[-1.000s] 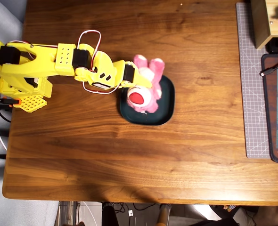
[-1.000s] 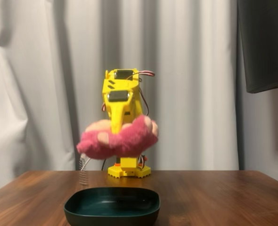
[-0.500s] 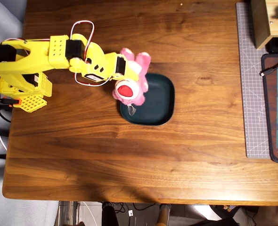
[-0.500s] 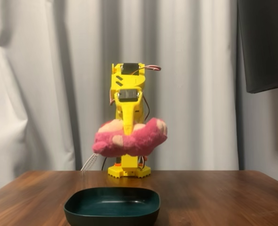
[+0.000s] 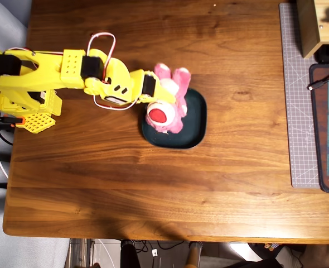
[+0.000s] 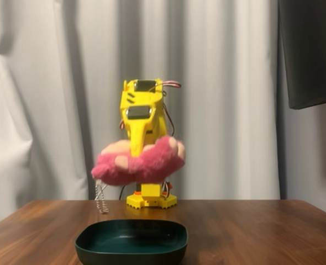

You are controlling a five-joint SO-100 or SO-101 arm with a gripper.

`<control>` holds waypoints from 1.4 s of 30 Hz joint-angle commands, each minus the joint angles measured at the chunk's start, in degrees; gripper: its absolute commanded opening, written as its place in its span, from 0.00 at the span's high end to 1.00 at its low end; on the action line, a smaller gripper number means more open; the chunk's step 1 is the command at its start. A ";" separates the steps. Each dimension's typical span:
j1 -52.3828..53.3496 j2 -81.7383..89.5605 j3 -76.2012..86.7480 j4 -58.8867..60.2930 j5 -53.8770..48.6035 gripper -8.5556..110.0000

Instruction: Grasp a strawberry bear and put it in the bin.

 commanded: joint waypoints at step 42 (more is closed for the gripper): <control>0.18 44.30 25.84 32.78 -0.26 0.93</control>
